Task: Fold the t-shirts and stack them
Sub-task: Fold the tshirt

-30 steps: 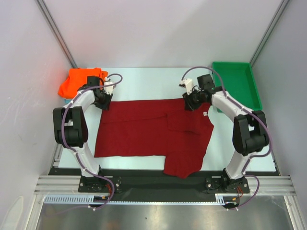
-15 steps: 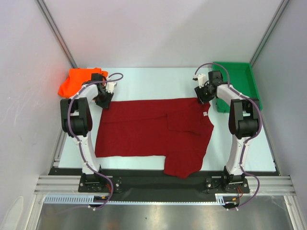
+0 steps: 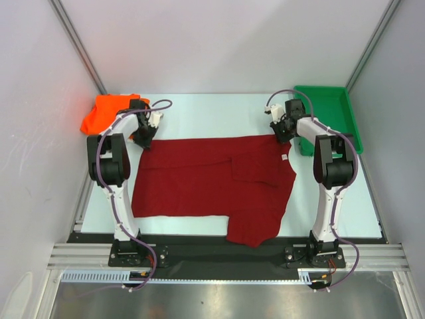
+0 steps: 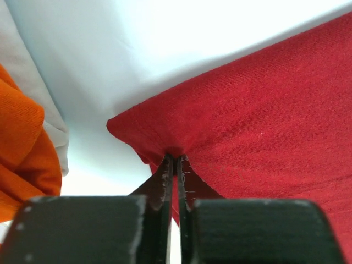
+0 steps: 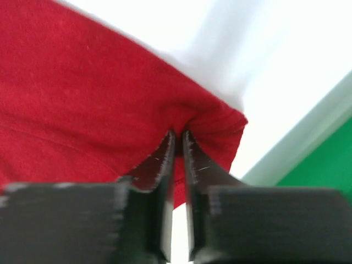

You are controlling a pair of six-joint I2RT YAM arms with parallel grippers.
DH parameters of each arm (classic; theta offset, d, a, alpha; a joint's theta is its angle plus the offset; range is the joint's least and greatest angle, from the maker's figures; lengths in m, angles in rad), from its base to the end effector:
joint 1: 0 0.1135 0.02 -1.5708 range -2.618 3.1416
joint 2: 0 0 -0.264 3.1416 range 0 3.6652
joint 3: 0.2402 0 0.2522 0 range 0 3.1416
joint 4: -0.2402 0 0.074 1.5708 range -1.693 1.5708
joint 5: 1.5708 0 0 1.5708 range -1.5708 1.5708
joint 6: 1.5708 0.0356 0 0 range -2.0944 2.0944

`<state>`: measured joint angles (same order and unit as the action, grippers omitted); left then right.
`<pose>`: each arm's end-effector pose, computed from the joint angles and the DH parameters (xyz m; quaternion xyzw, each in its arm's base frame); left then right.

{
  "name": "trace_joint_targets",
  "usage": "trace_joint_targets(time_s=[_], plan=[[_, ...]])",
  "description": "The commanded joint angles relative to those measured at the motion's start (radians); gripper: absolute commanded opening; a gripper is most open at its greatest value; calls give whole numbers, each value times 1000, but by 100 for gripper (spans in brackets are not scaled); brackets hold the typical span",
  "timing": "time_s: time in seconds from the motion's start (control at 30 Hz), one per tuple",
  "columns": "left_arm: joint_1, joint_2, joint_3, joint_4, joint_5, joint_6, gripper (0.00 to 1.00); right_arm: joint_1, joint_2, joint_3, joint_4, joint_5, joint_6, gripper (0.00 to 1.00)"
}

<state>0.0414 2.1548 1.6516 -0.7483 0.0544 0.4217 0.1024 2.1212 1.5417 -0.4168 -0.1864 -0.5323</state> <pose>0.4432 0.0164 0.1642 0.1908 0.9683 0.0103 0.1608 0.4521 0.0531 0.1631 -0.3230 0.8990 0.0270 0.2946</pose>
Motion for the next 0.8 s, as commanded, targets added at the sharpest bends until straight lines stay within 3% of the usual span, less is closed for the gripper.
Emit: trace_joint_targets(time_s=[0.0,0.07,0.33,0.6,0.77], plan=[[5,54,8,40,-42,5,0,-6,63,43,29,44,-29,9],[5,62,20,41,-48,2,0,-6,85,57,36,50,-29,0],[3,138,155,6,-51,2,0,-20,147,171,39,64,-29,0],[-9,319,494,-131,-51,9,0,-30,209,276,30,50,-23,0],[-24,407,622,-148,-91,19,0,-30,244,346,38,51,-12,0]])
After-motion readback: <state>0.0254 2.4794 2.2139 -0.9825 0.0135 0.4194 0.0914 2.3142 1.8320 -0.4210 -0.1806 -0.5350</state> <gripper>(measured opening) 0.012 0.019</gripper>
